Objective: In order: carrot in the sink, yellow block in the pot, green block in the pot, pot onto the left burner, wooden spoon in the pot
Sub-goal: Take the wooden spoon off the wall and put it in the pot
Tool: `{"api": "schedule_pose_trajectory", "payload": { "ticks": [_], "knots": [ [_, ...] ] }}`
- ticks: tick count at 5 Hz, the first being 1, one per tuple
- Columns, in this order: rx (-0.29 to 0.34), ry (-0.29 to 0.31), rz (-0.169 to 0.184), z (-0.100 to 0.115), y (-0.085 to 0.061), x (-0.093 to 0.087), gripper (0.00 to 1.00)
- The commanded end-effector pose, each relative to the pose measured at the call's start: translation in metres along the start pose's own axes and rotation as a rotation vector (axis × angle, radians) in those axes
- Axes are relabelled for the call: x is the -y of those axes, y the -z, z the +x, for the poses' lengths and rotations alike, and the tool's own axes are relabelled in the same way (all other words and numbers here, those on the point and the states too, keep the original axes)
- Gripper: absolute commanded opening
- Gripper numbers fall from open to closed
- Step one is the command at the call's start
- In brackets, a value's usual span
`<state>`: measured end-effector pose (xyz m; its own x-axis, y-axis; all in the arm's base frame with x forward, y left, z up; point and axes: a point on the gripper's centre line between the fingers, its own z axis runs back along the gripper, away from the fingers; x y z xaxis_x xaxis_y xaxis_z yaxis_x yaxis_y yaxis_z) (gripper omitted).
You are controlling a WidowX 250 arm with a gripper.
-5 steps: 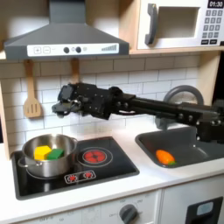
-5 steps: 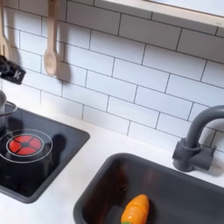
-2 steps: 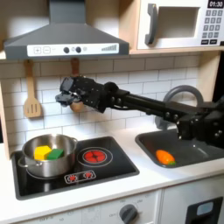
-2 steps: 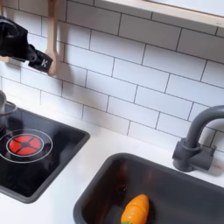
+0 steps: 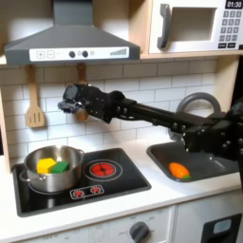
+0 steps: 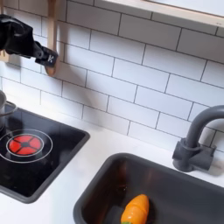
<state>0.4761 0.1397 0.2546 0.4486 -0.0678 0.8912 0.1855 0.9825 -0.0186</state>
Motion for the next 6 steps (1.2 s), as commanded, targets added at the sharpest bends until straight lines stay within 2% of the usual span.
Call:
{"api": "schedule_pose_trajectory", "payload": {
  "ticks": [1, 4, 5, 6],
  "knots": [
    [0.045, -0.013, -0.013, 0.009, 0.006, -0.001, 1.00],
    [0.100, -0.020, -0.045, 0.022, 0.005, 0.005, 1.00],
    [0.116, -0.002, -0.085, 0.029, 0.013, 0.015, 1.00],
    [0.130, -0.008, -0.075, 0.030, 0.013, 0.011, 0.93]
  ]
}}
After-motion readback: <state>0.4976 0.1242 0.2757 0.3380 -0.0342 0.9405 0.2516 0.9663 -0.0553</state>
